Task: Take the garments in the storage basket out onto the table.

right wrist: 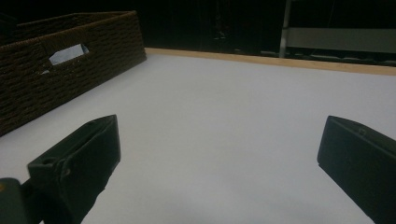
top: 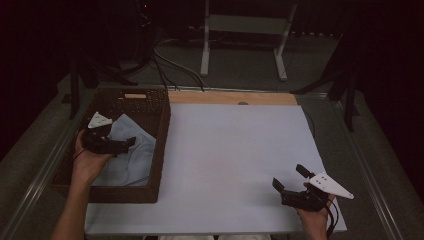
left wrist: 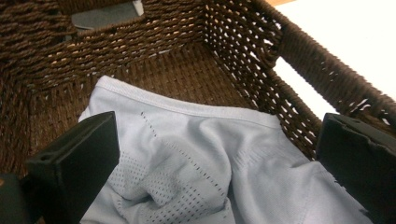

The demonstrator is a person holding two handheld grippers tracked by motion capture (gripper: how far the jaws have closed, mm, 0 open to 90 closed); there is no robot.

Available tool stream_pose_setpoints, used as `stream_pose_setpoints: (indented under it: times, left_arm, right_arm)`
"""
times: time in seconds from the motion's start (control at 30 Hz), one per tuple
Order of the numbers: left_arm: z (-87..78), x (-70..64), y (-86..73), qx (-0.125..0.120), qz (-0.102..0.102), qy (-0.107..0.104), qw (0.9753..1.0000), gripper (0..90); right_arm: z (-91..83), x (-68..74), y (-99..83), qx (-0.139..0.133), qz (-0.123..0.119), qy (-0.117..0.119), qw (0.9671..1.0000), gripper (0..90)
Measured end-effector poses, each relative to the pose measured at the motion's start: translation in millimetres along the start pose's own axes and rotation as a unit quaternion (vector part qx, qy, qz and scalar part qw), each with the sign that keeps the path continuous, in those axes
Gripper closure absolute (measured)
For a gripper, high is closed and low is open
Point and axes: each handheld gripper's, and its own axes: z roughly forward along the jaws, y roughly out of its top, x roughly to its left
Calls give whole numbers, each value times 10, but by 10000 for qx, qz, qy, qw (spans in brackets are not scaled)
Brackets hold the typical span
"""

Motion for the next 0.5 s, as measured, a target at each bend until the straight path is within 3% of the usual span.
stream_pose_setpoints:
  times: [0.5]
  left_arm:
    - [96,107,-39,212,-89,135,9996,14]
  right_arm:
    - [-15,-12,3,-20,18,-16,10000,0]
